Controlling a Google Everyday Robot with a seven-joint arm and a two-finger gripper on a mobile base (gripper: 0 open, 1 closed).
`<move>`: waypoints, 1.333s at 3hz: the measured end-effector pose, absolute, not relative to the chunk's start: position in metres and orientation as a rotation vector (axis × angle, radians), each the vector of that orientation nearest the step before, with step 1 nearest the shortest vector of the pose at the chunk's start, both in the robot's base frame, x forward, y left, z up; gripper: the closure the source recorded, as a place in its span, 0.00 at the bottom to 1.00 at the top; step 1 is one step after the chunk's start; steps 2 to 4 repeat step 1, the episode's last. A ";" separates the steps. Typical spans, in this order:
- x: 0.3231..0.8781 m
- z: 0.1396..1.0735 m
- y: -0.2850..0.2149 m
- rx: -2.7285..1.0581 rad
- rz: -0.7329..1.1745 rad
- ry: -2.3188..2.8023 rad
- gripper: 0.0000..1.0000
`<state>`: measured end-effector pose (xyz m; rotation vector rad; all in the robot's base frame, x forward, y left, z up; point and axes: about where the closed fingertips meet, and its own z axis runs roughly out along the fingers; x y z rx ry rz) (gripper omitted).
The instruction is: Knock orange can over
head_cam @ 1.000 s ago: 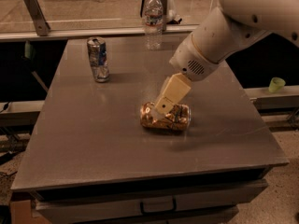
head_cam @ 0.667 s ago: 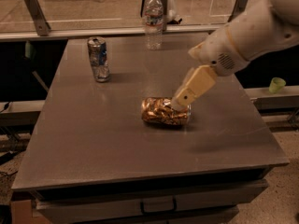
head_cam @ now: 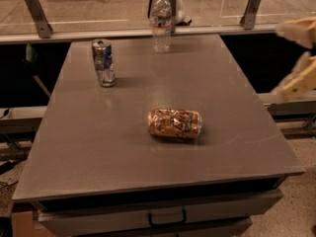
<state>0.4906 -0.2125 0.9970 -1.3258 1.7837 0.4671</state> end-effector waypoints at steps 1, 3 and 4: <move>0.488 1.014 -0.218 -1.350 0.430 1.719 0.00; 0.488 1.014 -0.218 -1.350 0.430 1.719 0.00; 0.488 1.014 -0.218 -1.350 0.430 1.719 0.00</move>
Offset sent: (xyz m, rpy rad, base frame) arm 0.0000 0.0000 0.0000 0.0000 0.0000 0.0000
